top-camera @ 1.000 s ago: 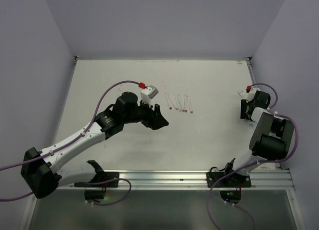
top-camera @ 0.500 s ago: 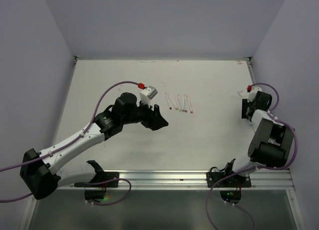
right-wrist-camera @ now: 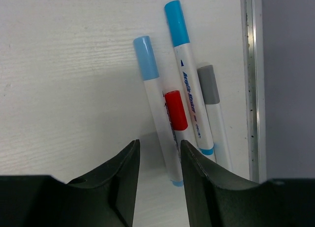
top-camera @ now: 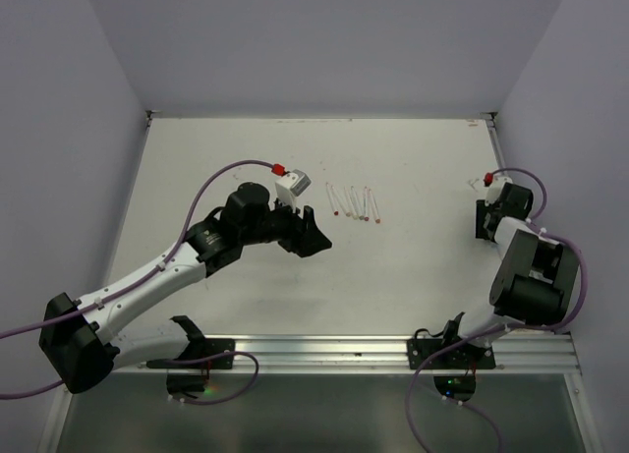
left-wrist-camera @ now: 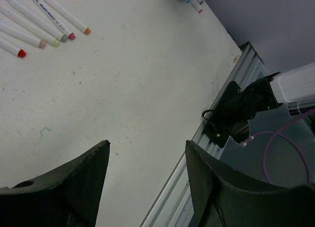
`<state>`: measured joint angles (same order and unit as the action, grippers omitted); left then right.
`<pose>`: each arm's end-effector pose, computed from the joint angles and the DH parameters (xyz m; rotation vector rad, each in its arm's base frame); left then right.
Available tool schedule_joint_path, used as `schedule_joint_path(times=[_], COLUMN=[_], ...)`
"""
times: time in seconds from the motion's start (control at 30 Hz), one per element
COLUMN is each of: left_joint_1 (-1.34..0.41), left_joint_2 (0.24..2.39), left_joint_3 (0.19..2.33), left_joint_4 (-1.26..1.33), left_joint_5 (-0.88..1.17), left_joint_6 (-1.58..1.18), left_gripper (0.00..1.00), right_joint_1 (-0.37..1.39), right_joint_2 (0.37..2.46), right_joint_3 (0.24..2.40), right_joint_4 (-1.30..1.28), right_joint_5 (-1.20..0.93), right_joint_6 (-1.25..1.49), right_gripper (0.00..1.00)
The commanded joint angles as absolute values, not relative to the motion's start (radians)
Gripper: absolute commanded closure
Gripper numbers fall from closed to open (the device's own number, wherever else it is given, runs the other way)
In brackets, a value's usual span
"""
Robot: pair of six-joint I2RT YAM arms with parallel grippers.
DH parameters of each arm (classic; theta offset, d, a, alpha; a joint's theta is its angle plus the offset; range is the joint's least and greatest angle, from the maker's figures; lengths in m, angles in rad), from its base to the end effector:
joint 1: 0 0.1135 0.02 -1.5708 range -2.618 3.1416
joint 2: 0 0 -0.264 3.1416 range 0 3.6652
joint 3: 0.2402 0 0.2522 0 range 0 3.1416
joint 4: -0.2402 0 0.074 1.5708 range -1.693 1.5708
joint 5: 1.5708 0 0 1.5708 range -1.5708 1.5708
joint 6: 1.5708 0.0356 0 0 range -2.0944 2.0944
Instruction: Open the pen caps
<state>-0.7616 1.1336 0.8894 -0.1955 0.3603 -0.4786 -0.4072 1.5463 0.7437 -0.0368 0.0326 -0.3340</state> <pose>0.1777 -0.1868 0.3060 0.5520 2.1040 -1.1173 0.2751 -0.1199 0.1614 0.1047 2.4427 -0.3762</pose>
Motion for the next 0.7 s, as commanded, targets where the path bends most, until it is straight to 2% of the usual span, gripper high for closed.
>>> schedule_joint_path(times=[0.0,0.33,0.57,0.67], left_joint_1=[-0.764,-0.764,-0.762,-0.762], left_joint_2=[1.121,1.127,1.129,1.134], left_joint_3=[0.891,0.893,0.900,0.900], left_joint_4=[-0.161,-0.158,-0.182,-0.183], left_joint_5=[0.377,0.371,0.350,0.345], left_joint_6=[-0.476,-0.476,-0.463,-0.462], left_gripper=[0.34,0.34,0.34,0.33], right_joint_1=[-0.413,-0.413,-0.411,-0.413], right_joint_2=[1.571,1.611,1.723,1.775], right_joint_3=[0.741,0.742,0.770,0.799], right_joint_4=[-0.029,-0.034,-0.069,-0.101], right_joint_5=[0.011,0.011,-0.020,-0.017], right_joint_6=[-0.354,-0.360,-0.371,-0.371], right_gripper=[0.58,0.61,0.66,0.74])
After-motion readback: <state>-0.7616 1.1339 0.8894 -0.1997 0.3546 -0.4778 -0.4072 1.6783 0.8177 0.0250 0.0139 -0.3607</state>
